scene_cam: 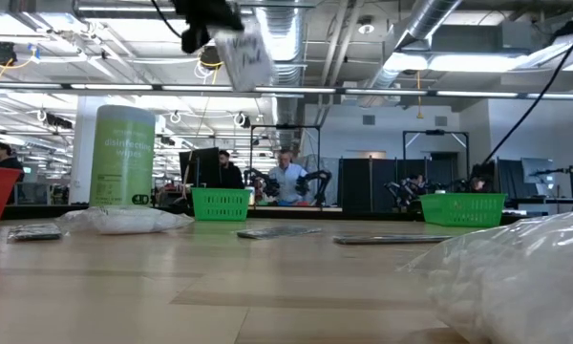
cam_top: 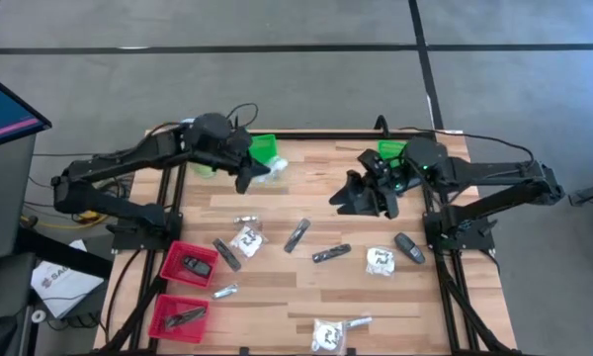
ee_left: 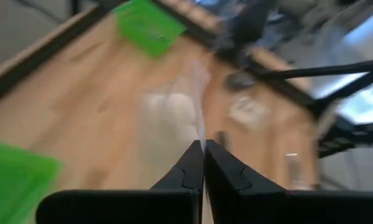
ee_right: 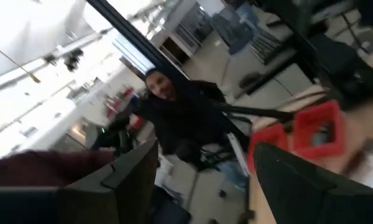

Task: Pick & Place Travel size toiletries
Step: Put the white vanity pack into the top left green basket

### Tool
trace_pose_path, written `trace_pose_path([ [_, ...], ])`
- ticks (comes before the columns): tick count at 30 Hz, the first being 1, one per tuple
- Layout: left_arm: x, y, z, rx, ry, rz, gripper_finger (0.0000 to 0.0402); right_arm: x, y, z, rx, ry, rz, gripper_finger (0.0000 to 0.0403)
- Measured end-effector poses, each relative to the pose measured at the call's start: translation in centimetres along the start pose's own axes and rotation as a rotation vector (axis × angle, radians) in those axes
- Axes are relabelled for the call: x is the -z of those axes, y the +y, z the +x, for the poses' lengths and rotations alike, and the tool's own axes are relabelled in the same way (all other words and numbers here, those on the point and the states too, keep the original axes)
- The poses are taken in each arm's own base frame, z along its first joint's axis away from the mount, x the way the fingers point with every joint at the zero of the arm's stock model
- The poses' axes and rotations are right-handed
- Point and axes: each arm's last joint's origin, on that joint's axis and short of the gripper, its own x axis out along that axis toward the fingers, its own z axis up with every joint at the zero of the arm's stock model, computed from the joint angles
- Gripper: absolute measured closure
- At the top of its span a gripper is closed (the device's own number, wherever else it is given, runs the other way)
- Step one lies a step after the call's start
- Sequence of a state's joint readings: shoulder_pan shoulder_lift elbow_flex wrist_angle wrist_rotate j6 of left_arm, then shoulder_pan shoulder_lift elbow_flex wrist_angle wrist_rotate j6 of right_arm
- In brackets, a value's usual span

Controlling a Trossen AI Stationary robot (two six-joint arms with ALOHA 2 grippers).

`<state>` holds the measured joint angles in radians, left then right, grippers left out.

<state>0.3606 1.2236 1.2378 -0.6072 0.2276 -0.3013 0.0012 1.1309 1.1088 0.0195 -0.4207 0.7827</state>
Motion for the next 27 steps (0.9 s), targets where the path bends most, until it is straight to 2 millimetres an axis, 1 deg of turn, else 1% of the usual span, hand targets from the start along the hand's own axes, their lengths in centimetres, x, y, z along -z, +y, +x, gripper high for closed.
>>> trace_pose_path([
  [3, -0.7, 2.3, 1.2, -0.077, 0.071, 0.006, 0.0401, -0.2, -0.4, -1.1, 0.056, 0.013, -0.043, 0.0148],
  [7, -1.6, 5.3, 3.1, -0.168, 0.213, 0.036, 0.0401, -1.0, -1.3, -2.6, 0.138, -0.005, -0.074, 0.0148],
  [10, -2.1, 7.6, 4.8, -0.234, 0.325, 0.078, 0.0401, -1.7, -2.1, -3.3, 0.187, -0.033, -0.082, 0.0148],
  [15, -2.9, 11.0, 6.9, -0.265, 0.412, 0.109, 0.0401, -2.6, -3.1, -4.2, 0.241, -0.076, -0.094, 0.0148],
  [18, -3.3, 12.9, 7.4, -0.275, 0.447, 0.138, 0.0401, -3.0, -3.6, -4.6, 0.267, -0.097, -0.103, 0.0148],
  [23, -3.7, 15.9, 7.1, -0.306, 0.477, 0.152, 0.0401, -3.6, -4.2, -5.3, 0.302, -0.125, -0.127, 0.0148],
  [27, -3.9, 17.3, 6.3, -0.319, 0.510, 0.212, 0.0401, -4.2, -4.7, -5.9, 0.335, -0.150, -0.140, 0.0148],
])
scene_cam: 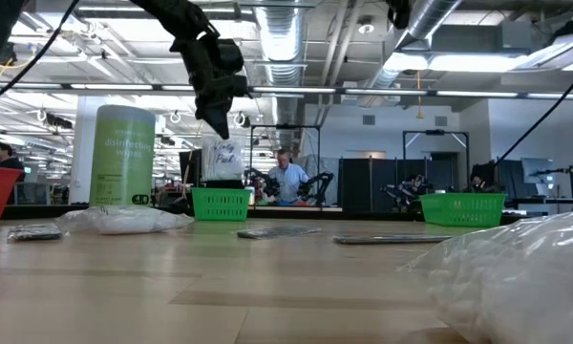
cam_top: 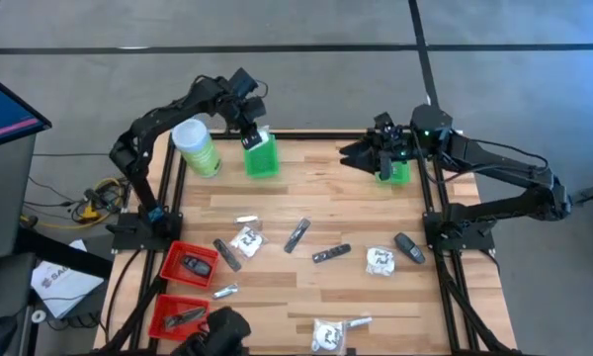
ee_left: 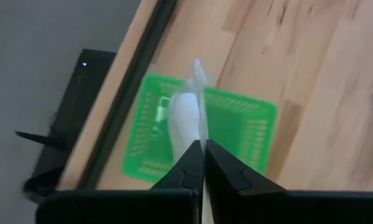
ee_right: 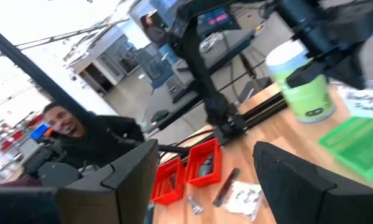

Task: Pick & Place Travel size toiletries
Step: Put the white vanity pack into the top left green basket

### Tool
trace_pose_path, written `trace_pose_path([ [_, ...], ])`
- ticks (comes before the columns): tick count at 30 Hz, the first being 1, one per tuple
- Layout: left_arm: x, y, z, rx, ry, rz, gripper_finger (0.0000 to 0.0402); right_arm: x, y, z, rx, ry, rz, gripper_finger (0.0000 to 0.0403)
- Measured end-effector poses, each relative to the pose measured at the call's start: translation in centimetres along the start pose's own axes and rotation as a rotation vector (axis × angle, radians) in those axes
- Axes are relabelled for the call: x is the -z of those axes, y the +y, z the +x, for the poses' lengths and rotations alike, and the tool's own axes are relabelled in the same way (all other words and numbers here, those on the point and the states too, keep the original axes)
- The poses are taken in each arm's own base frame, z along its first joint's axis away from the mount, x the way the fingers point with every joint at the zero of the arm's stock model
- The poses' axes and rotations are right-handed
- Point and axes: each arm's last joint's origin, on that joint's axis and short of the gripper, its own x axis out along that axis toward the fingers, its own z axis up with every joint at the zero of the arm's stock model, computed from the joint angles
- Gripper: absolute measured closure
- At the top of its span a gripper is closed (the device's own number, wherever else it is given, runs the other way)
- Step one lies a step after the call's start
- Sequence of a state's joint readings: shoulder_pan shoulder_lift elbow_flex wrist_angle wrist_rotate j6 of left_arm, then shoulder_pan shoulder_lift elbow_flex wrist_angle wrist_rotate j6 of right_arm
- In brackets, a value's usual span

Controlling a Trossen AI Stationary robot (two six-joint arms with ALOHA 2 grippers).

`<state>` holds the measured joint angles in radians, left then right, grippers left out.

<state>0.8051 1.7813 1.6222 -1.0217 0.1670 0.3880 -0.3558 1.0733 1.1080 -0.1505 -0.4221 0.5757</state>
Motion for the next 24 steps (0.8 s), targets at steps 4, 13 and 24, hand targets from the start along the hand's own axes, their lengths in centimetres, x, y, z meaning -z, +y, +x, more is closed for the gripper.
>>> trace_pose_path([
  [4, 0.3, 0.8, -0.1, -0.011, 0.002, 0.073, 0.0401, -0.4, -1.0, 0.0, 0.038, -0.017, 0.010, 0.0148],
  [13, 0.2, 1.0, 1.6, -0.005, 0.042, 0.194, 0.0401, -0.9, -2.9, 0.4, 0.105, -0.033, 0.044, 0.0148],
  [24, -0.2, 1.9, 5.2, -0.037, 0.101, 0.290, 0.0401, -0.7, -4.2, 1.7, 0.127, -0.014, 0.071, 0.0148],
])
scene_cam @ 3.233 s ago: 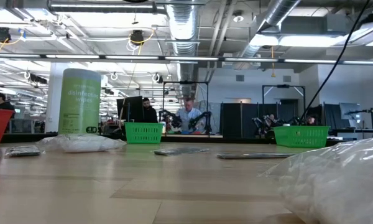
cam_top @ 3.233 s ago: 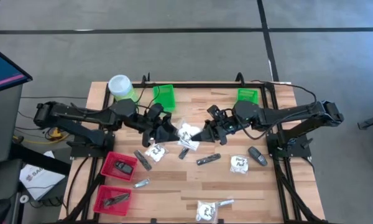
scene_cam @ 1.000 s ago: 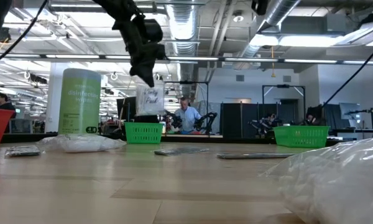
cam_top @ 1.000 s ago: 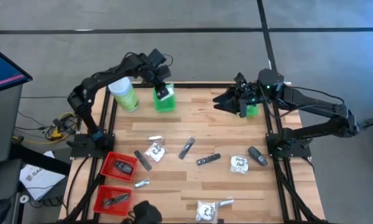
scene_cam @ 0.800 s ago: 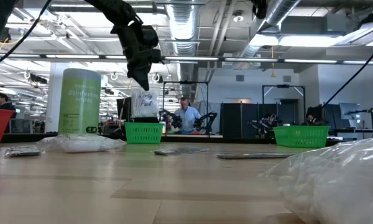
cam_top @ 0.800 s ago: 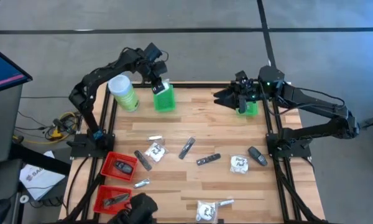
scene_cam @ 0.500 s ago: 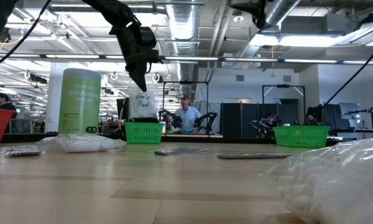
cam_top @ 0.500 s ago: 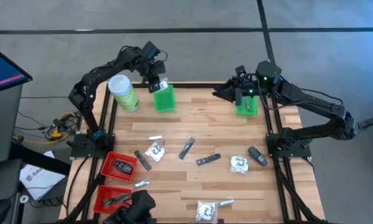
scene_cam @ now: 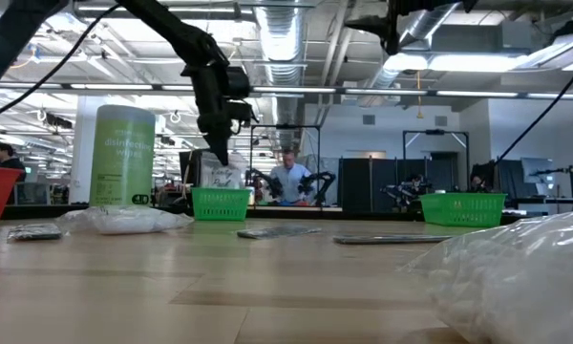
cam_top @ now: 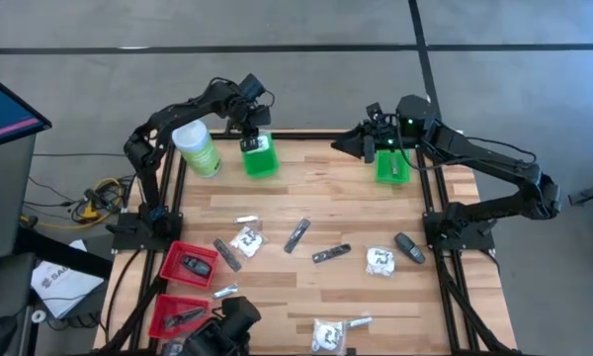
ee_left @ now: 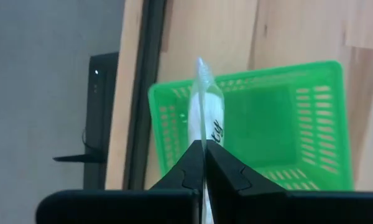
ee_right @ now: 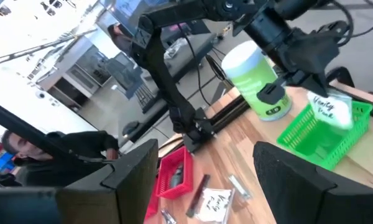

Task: Pick & Place Travel size toiletries
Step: Put the white vanity pack into the top left green basket

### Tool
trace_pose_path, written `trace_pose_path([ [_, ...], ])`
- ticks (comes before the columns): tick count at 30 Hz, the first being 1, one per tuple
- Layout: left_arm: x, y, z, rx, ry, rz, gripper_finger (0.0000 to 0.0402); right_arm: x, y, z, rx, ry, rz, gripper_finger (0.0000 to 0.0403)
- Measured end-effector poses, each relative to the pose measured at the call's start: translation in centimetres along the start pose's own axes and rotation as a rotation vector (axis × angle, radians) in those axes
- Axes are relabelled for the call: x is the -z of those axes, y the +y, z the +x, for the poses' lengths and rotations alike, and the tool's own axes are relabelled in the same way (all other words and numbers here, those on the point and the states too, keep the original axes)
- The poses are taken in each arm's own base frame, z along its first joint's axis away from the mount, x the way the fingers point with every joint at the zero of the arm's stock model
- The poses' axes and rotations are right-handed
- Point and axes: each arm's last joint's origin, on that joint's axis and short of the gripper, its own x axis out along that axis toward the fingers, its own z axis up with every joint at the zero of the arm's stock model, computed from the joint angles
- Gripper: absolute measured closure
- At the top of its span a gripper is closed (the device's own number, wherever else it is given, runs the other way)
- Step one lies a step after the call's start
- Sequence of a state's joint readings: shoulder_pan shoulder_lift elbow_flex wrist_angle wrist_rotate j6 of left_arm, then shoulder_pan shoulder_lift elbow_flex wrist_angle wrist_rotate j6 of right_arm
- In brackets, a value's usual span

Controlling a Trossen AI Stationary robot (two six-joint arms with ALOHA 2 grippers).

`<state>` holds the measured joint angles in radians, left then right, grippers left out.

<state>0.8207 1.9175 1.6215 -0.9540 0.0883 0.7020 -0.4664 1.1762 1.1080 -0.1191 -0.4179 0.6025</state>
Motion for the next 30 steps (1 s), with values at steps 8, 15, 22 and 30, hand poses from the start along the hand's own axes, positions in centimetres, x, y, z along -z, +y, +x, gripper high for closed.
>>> trace_pose_path([
  [8, 0.1, 0.7, 2.2, -0.085, 0.097, 0.000, 0.0401, 0.2, -0.4, 0.5, 0.010, 0.019, 0.010, 0.0148],
  [15, 0.2, 1.1, 2.3, -0.130, 0.113, -0.006, 0.0399, 0.2, -0.4, 0.5, 0.008, 0.018, 0.009, 0.0148],
  [22, -0.1, 1.2, 2.3, -0.149, 0.096, 0.023, 0.0362, 0.2, -0.4, 0.5, 0.009, 0.018, 0.009, 0.0148],
  [30, 0.0, 1.4, 1.1, -0.318, 0.193, 0.023, 0.0276, 0.2, -0.4, 0.5, 0.010, 0.018, 0.009, 0.0148],
])
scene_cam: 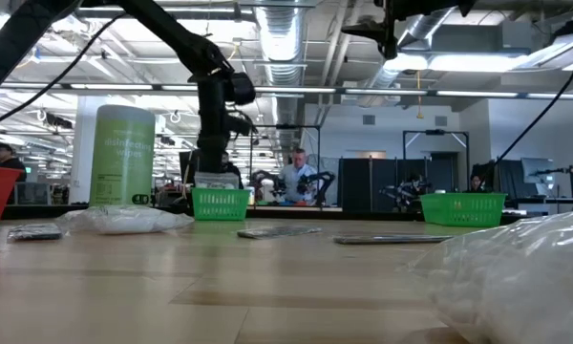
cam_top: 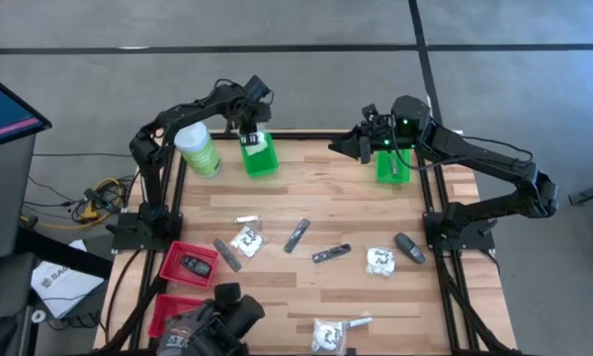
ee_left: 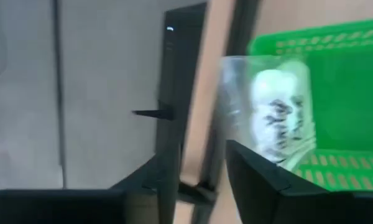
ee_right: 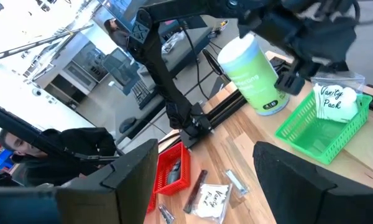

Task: Pick & Place Travel size toiletries
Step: Put the white vanity pack into the top left green basket, then put the black comb into the bottom red basket

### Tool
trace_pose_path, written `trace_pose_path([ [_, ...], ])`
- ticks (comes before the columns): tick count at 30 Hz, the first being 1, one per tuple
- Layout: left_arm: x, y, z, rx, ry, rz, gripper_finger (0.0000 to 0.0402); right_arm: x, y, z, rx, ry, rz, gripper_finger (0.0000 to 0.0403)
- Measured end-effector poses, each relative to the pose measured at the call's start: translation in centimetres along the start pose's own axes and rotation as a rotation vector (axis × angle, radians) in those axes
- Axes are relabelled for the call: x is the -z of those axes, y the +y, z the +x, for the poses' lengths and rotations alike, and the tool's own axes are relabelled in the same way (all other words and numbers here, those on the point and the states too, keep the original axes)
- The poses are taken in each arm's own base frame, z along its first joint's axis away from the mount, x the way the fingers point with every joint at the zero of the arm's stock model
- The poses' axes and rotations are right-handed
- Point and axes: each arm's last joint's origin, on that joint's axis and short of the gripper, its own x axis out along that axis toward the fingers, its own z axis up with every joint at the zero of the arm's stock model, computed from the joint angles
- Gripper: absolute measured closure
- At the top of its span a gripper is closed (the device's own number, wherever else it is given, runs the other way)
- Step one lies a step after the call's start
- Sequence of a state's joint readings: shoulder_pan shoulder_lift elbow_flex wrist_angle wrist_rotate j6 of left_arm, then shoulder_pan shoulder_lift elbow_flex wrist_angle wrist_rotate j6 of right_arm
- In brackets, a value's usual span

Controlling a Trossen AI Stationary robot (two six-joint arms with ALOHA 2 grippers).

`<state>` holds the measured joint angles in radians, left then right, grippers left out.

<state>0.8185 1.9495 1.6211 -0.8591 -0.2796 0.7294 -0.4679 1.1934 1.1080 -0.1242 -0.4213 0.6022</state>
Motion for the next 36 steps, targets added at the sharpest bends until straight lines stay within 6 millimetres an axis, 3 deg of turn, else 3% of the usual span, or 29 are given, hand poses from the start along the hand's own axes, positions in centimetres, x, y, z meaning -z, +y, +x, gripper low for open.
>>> trace_pose_path([
  [5, -0.2, 0.2, -4.0, -0.076, -0.099, -0.032, 0.0249, 0.0, 0.0, 0.0, 0.000, 0.000, 0.000, 0.0148],
  [9, -0.7, -0.6, -8.4, -0.097, -0.247, -0.100, 0.0245, 0.0, 0.0, 0.0, 0.000, 0.001, 0.000, 0.0148],
  [14, -1.3, -3.1, -13.1, 0.022, -0.451, -0.267, 0.0251, 0.1, 0.0, 0.0, 0.001, 0.005, -0.009, 0.0148],
  [19, -2.3, -7.5, -16.0, 0.199, -0.553, -0.401, 0.0262, 0.6, -0.1, 0.0, -0.008, 0.071, 0.014, 0.0148],
  [25, -3.3, -14.3, -17.5, 0.345, -0.584, -0.433, 0.0288, 1.4, -0.4, -0.2, -0.029, 0.180, 0.040, 0.0148],
  [32, -4.3, -21.4, -17.0, 0.461, -0.643, -0.474, 0.0338, 2.7, -0.9, -0.4, 0.022, 0.305, 0.075, 0.0148],
  [36, -4.4, -24.4, -16.2, 0.520, -0.668, -0.481, 0.0378, 3.8, -1.4, -0.8, 0.088, 0.406, 0.116, 0.0148],
])
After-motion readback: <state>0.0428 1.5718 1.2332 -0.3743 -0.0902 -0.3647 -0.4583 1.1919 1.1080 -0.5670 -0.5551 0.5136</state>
